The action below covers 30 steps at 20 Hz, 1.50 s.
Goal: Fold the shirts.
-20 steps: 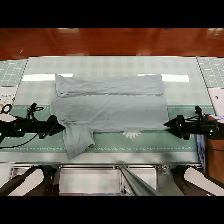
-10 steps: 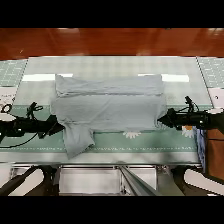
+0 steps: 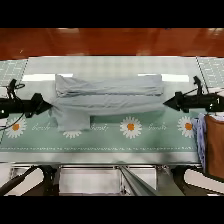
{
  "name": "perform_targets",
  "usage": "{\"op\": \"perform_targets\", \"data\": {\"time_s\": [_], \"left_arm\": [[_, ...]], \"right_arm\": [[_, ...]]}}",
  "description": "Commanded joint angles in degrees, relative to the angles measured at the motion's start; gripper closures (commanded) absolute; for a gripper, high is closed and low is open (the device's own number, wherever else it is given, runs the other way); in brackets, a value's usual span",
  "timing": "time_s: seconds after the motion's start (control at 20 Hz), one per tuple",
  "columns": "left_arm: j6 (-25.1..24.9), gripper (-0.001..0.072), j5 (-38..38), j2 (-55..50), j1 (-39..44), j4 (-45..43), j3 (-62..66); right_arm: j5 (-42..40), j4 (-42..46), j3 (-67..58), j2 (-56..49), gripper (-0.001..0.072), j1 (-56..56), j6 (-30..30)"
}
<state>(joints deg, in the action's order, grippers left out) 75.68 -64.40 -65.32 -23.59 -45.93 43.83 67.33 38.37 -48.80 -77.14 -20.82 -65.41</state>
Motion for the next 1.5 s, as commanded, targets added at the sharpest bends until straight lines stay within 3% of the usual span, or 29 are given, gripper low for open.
{"op": "perform_targets", "data": {"time_s": [0.0,0.15,0.65,1.05,1.3,1.35,1.4,1.45], "left_arm": [[0.0,0.0681,2.2,-6.9,3.3,1.0,7.6],[1.6,0.0681,4.6,-15.8,6.6,1.0,16.5],[10.0,0.0681,2.0,-40.3,10.6,1.0,48.5],[9.9,0.0681,1.8,-45.0,10.6,1.0,51.1],[6.4,0.0681,3.3,-45.7,12.1,1.0,51.1],[6.4,0.0681,3.6,-45.7,12.2,1.0,51.1],[6.5,0.0645,3.3,-45.7,12.2,1.0,51.1],[7.1,0.0441,2.3,-45.5,12.1,1.0,51.1]], "right_arm": [[0.5,-0.2,-9.1,-4.5,0.0681,0.9,-1.6],[-0.3,-0.8,-16.1,-9.8,0.0681,2.5,-2.1],[-6.0,-2.0,-31.4,-24.3,0.0681,5.8,-4.4],[-7.9,-6.8,-39.8,-32.6,0.0680,5.8,-4.4],[-9.6,-6.4,-39.8,-33.8,0.0680,5.8,-4.4],[-9.9,-6.5,-39.8,-33.7,0.0648,5.8,-4.4],[-9.8,-6.8,-39.8,-33.7,0.0472,5.8,-4.5],[-9.0,-7.0,-39.8,-33.7,0.0284,5.8,-5.0]]}}
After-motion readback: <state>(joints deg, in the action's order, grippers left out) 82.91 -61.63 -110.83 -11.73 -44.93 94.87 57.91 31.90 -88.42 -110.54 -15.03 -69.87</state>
